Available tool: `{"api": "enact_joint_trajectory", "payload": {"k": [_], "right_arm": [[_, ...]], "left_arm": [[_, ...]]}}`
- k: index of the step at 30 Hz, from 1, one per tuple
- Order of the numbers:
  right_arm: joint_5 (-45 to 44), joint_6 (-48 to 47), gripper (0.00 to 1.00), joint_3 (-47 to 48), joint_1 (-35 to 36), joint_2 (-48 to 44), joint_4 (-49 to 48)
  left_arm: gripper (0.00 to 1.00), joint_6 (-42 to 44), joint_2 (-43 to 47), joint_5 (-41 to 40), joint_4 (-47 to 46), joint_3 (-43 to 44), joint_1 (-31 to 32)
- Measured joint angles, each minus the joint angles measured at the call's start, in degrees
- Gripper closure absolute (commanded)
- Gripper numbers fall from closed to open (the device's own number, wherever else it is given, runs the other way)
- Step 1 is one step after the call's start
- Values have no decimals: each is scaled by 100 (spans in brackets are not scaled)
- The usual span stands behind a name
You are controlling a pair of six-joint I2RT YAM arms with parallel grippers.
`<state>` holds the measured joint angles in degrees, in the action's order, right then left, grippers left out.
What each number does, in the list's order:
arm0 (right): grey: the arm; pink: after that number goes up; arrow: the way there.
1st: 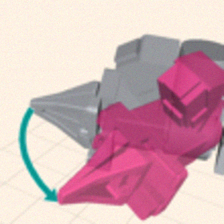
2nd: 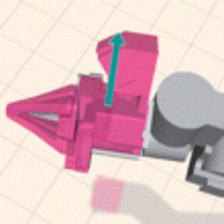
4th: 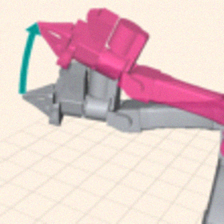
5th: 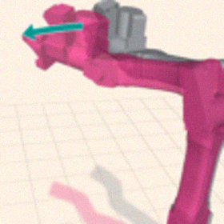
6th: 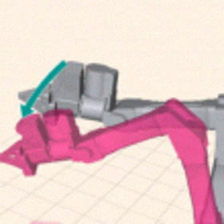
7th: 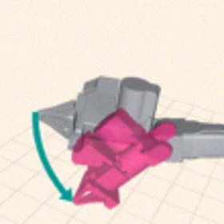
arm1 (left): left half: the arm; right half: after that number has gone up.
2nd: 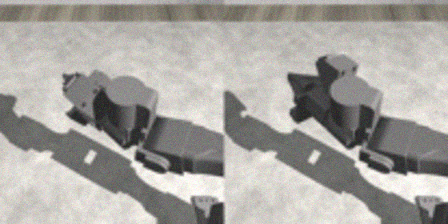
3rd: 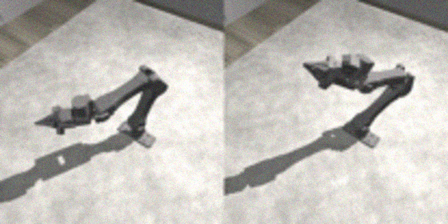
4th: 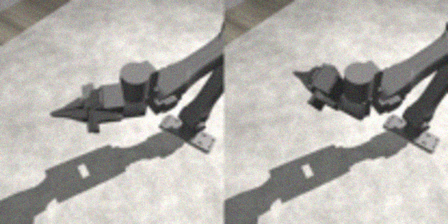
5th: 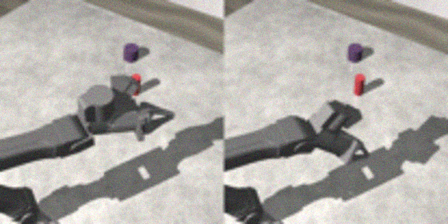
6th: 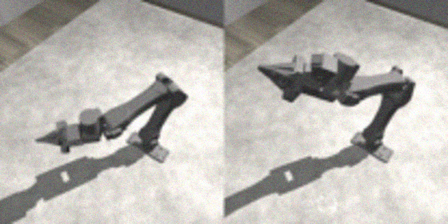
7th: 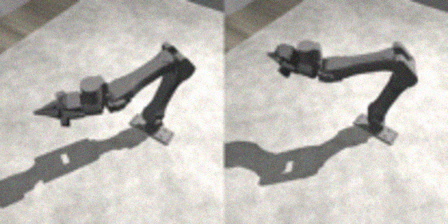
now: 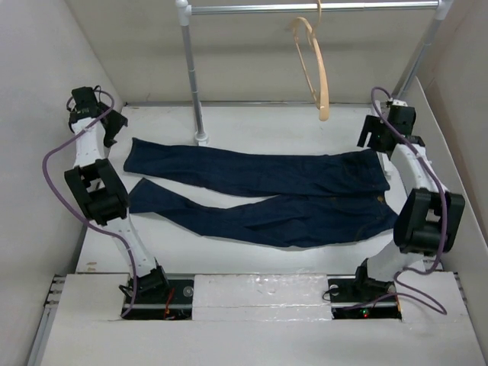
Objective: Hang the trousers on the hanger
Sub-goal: Flatten out the trousers at the center of the board.
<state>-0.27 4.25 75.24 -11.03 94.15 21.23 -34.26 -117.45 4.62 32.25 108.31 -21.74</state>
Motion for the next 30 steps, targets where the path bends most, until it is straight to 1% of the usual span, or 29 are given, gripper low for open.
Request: {"api": "enact_joint_trajectory", "payload": {"k": [1, 2, 3, 4, 5, 6, 7, 8, 9, 10, 11, 13, 14, 15, 16, 17, 18, 20, 21, 23, 26, 30], "right_arm": [[-20, 11, 16, -212, 133, -273, -57], [-42, 11, 19, -413, 260, -568, -83], [-55, 9, 44, -608, 398, -907, -103], [-57, -24, 57, -774, 553, -1237, -129], [-57, -11, 78, -907, 715, -1589, -140], [-42, -37, 100, -984, 844, -1873, -149], [35, -52, 100, -1067, 973, -2164, -179], [142, -46, 100, -1147, 1086, -2441, -197], [245, -68, 100, -1228, 1213, -2695, -192], [319, -107, 100, -1331, 1349, -2935, -188], [404, -133, 100, -1493, 1534, -3176, -208], [614, -188, 100, -1902, 2017, -3641, -155], [717, -203, 98, -2105, 2258, -3825, -83], [817, -223, 92, -2297, 2496, -3987, -2], [874, -243, 88, -2463, 2717, -4116, 109], [927, -256, 80, -2573, 2865, -4203, 240], [960, -302, 69, -2667, 3014, -4282, 376], [1032, -404, 62, -2747, 3226, -4406, 643], [1064, -459, 61, -2747, 3289, -4463, 761], [1117, -509, 60, -2758, 3475, -4614, 903], [1226, -538, 59, -2894, 3727, -4922, 986], [1390, -581, 59, -3023, 3847, -5125, 1091]], "left_arm": [[30, 15, 136, 33, -79, -175, 61], [30, 7, 289, 52, -129, -372, 114], [30, 13, 426, 85, -127, -516, 160], [30, 20, 522, 114, -114, -575, 199], [33, 26, 612, 133, -116, -588, 251], [41, 35, 684, 140, -127, -590, 282], [50, 46, 817, 129, -162, -656, 308], [67, 42, 984, 116, -240, -820, 328], [76, 52, 1263, 85, -380, -1174, 341], [81, 70, 1626, 72, -424, -1600, 352], [81, 94, 2037, 35, -492, -2131, 363], [77, 127, 2946, -85, -466, -3206, 376], [70, 138, 3362, -181, -428, -3689, 396], [66, 149, 3748, -286, -374, -4133, 435], [60, 140, 4087, -387, -282, -4507, 463], [45, 105, 4345, -472, -236, -4826, 487], [44, 70, 4616, -511, -212, -5191, 461], [44, -177, 5025, -402, -55, -5753, 350], [44, -195, 5375, -402, -9, -6199, 92], [45, -409, 5646, -352, 203, -6535, -326], [47, -828, 5696, -236, 273, -6712, -726], [47, -1429, 5698, 35, -111, -7154, -1172]]}}
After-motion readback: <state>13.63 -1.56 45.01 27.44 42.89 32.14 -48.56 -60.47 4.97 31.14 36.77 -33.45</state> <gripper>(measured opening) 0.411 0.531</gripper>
